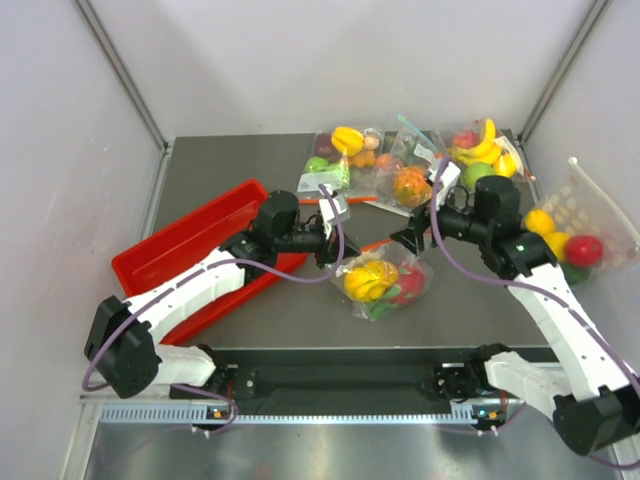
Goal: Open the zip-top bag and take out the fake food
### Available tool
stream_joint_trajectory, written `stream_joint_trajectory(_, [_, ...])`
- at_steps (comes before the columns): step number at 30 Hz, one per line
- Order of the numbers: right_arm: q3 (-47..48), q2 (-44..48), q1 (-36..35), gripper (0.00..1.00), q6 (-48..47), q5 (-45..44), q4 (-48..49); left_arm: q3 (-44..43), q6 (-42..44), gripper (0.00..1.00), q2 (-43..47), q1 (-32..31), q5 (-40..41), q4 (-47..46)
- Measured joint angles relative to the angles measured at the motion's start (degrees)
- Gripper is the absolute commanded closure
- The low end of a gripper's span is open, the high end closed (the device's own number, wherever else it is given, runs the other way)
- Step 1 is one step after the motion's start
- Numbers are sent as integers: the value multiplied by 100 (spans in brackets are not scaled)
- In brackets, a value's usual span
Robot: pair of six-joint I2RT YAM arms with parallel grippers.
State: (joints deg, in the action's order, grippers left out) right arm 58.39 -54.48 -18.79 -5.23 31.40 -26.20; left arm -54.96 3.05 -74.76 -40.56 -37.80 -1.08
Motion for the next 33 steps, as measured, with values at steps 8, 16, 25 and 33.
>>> stream_joint_trajectory(8, [-109,-518,-326,21,-426,527,179,-494,334,100,-11,0,-487,614])
stream_joint_trajectory(16, [-155,-522,-640,35,-570,1047,358,-658,476,100,-116,2,-612,782])
stream_joint_trajectory(25, [-402,-623,-1394,47,-579,892,396,-730,610,100,-168,0,-581,890])
stream_joint_trajectory(33, [-433,-872,-1462,100,-636,437,448,-728,643,93,-155,0,-509,920])
